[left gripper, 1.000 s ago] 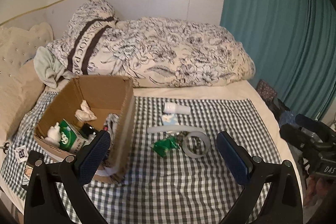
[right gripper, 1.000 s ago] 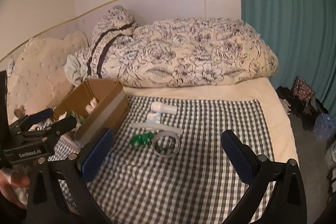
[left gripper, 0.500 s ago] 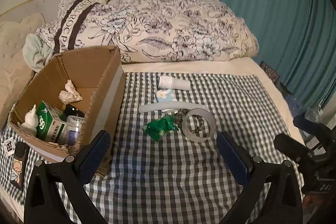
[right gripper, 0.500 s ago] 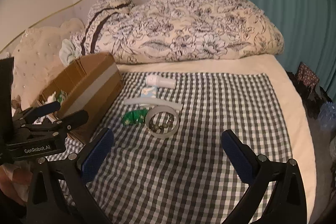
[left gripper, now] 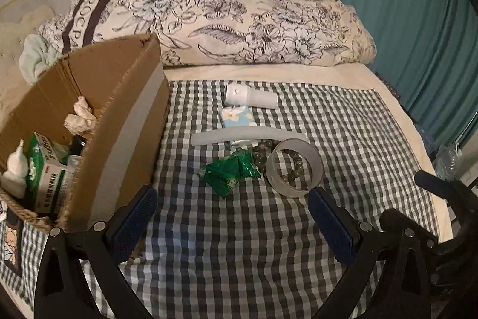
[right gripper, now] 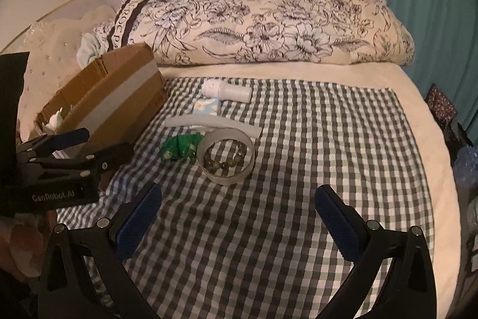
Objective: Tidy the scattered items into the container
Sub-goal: 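Move both grippers toward the green packet and tape roll, then grasp the green packet with the left gripper while the right grasps the tape roll, then lift the green packet and tape roll and carry them to the cardboard box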
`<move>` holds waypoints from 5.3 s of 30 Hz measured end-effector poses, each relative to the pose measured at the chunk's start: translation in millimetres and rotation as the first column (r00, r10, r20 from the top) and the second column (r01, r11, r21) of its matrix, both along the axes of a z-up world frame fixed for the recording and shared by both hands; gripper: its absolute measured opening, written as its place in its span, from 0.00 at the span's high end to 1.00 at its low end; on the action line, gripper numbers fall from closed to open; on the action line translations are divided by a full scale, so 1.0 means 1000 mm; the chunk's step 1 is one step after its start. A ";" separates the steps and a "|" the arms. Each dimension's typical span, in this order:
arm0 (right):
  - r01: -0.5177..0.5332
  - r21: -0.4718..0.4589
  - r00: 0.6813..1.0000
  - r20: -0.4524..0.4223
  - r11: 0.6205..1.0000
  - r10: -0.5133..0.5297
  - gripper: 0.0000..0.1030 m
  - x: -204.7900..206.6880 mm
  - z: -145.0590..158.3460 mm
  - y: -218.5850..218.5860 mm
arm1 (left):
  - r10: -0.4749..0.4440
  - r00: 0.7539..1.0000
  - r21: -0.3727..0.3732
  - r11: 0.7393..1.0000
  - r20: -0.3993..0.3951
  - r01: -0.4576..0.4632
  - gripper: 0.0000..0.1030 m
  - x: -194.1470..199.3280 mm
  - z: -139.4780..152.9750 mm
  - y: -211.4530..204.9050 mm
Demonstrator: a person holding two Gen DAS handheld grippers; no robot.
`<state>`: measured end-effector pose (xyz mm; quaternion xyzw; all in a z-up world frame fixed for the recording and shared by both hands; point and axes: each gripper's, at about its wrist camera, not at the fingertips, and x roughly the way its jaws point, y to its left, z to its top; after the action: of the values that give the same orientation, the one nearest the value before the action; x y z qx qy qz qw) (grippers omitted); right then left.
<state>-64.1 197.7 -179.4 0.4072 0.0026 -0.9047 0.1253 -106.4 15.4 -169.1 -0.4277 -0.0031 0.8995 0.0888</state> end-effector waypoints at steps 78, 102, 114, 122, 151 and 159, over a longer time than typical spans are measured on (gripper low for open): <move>0.032 0.010 0.999 -0.019 0.999 -0.032 0.20 -0.037 -0.054 -0.003 | -0.031 0.996 -0.005 0.999 0.086 0.031 0.60 -0.055 -0.066 0.020; 0.081 -0.088 0.981 -0.171 0.993 -0.096 0.20 0.026 0.060 -0.003 | -0.004 0.991 -0.051 0.999 -0.137 -0.003 0.59 0.033 0.062 -0.010; 0.058 -0.103 0.971 -0.226 0.993 -0.080 0.20 0.055 0.102 -0.026 | 0.021 0.976 -0.039 0.999 -0.215 -0.030 0.59 0.066 0.111 -0.040; 0.048 -0.126 0.963 -0.256 0.991 -0.080 0.20 0.073 0.130 -0.036 | 0.029 0.966 -0.039 0.998 -0.258 -0.041 0.59 0.085 0.141 -0.057; -0.088 -0.095 0.968 -0.244 0.992 0.063 0.20 0.072 0.160 -0.121 | 0.203 0.940 0.006 0.978 -0.276 -0.209 0.59 0.096 0.181 -0.167; -0.128 -0.103 0.970 -0.221 0.986 0.103 0.20 0.050 0.150 -0.154 | 0.217 0.944 0.006 0.975 -0.248 -0.223 0.59 0.077 0.162 -0.187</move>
<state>-13.9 43.9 -29.4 0.2983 -0.0127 -0.9331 0.2003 -29.5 -171.3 -7.3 -0.3103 -0.0296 0.9500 -0.0171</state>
